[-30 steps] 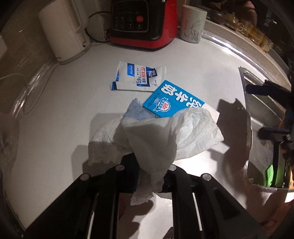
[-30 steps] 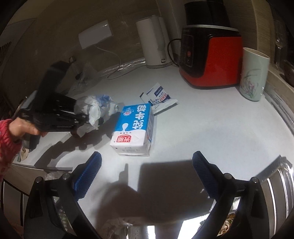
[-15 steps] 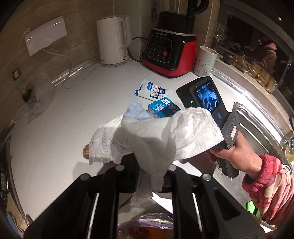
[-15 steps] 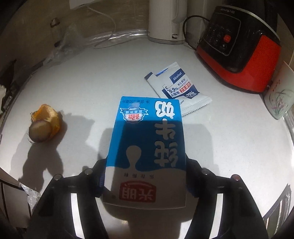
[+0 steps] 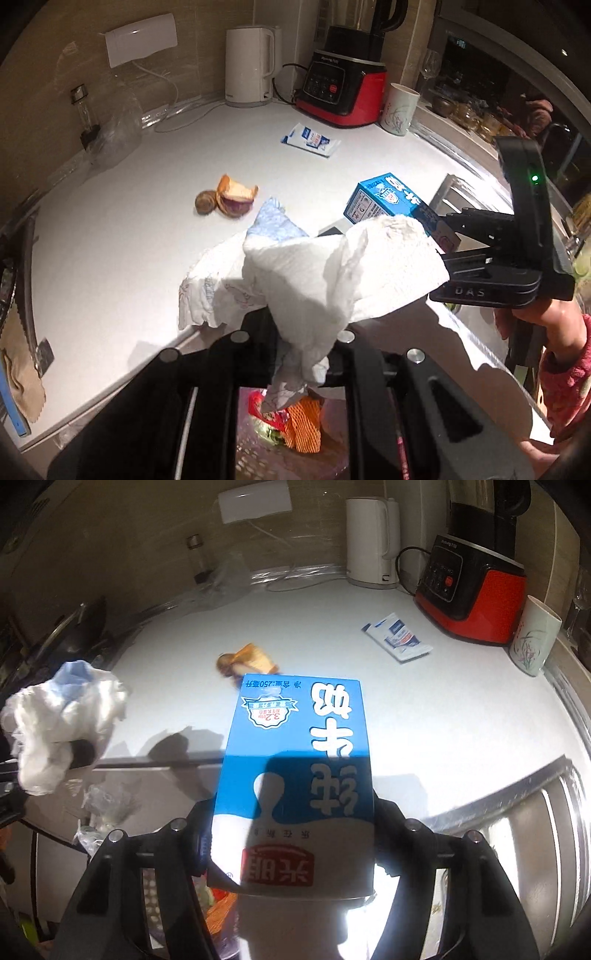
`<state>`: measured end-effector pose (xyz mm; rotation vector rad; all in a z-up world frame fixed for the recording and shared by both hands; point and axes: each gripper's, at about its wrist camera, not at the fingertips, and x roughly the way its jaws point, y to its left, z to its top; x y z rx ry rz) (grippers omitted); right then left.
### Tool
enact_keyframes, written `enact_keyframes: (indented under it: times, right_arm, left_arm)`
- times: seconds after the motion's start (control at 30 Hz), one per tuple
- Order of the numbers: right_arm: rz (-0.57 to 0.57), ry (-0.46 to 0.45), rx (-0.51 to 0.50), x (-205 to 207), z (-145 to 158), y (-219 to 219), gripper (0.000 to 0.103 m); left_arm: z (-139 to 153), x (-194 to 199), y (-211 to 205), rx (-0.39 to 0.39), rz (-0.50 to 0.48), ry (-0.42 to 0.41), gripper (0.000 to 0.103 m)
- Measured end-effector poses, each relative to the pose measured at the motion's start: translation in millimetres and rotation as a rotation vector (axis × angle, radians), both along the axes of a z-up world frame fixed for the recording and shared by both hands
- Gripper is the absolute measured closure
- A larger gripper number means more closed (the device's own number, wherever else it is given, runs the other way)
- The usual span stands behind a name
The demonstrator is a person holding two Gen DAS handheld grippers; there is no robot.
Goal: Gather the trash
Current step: 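Lift the tissues with the left tool while the right tool grasps the milk carton, then drop the tissues into the basket with the left tool while the right tool carries the carton there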
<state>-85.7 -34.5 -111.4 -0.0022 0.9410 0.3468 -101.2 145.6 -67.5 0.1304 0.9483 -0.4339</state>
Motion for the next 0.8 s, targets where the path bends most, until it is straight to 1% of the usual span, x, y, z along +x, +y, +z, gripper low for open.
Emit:
enact_keyframes:
  times: [0.13, 0.27, 0.37, 0.5, 0.57, 0.6, 0.63, 0.67, 0.7, 0.73, 0.8]
  right_arm:
    - [0.007, 0.036, -0.008, -48, -7, 22, 0.038]
    - [0.000, 0.081, -0.015, -85, -21, 37, 0.038]
    - [-0.025, 0.107, -0.014, -99, -29, 43, 0.038]
    - [-0.048, 0.120, -0.016, -115, -32, 51, 0.038]
    - [-0.053, 0.115, -0.023, -121, -32, 54, 0.038]
    - [-0.053, 0.114, -0.027, -122, -31, 56, 0.038]
    - [-0.055, 0.113, -0.030, -124, -30, 57, 0.038]
    - [-0.059, 0.109, -0.032, -126, -30, 58, 0.038]
    - [-0.062, 0.108, -0.033, -127, -29, 58, 0.038]
    - [-0.065, 0.107, -0.035, -127, -29, 58, 0.038]
    - [-0.072, 0.106, -0.035, -129, -29, 58, 0.038]
  left_arm:
    - [-42, -41, 13, 0.015, -0.059, 0.076, 0.090]
    - [-95, -75, 25, 0.016, -0.102, 0.161, 0.090]
    - [-138, -89, 32, 0.016, -0.124, 0.221, 0.090]
    - [-198, -92, 37, 0.047, -0.148, 0.312, 0.089]
    - [-221, -90, 35, 0.055, -0.165, 0.351, 0.081]
    - [-231, -88, 34, 0.059, -0.171, 0.373, 0.068]
    - [-237, -87, 33, 0.060, -0.174, 0.386, 0.043]
    - [-240, -86, 32, 0.051, -0.176, 0.387, 0.030]
    - [-240, -85, 32, 0.035, -0.175, 0.378, 0.010]
    - [-238, -85, 32, 0.022, -0.175, 0.372, 0.007]
    - [-235, -85, 30, 0.008, -0.180, 0.378, 0.007]
